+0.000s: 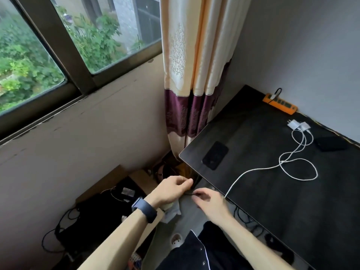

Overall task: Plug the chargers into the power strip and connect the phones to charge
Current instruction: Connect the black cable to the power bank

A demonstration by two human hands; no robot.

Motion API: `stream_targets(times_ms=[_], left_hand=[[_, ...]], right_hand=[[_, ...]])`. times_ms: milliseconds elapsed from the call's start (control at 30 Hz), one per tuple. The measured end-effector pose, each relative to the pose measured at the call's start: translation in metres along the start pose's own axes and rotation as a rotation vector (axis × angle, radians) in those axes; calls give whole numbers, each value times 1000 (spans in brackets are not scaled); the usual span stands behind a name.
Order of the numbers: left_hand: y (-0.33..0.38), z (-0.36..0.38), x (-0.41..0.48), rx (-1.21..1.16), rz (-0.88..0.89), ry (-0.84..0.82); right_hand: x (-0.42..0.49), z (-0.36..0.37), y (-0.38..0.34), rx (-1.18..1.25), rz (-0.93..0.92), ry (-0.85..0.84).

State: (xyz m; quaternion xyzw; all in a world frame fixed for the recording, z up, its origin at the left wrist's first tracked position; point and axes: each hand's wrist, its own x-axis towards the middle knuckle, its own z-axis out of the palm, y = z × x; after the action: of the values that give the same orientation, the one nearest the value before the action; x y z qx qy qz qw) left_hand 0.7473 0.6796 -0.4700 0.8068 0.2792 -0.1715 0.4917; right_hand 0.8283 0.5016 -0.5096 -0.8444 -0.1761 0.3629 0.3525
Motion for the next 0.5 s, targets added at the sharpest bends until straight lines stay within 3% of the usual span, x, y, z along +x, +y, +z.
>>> stream_targets(times_ms=[100,167,300,367,433,500], left_hand=[[15,8,2,171,115,-31],[19,8,3,175,158,-18],[18,5,5,57,156,-113],[11,1,3,24,141,-205],[1,-2,-2,-28,100,-312],[-10,-5,-10,-29,34,-432]], right_hand=[[-10,-8,-10,147,3,83],[-19,-7,-14,377,25,102],[-25,-11,-14,1356,384,120],[-26,-20,-10,1679,479,79],[-25,-24,-3,1811,472,45],[-21,-22,3,1769,512,47]])
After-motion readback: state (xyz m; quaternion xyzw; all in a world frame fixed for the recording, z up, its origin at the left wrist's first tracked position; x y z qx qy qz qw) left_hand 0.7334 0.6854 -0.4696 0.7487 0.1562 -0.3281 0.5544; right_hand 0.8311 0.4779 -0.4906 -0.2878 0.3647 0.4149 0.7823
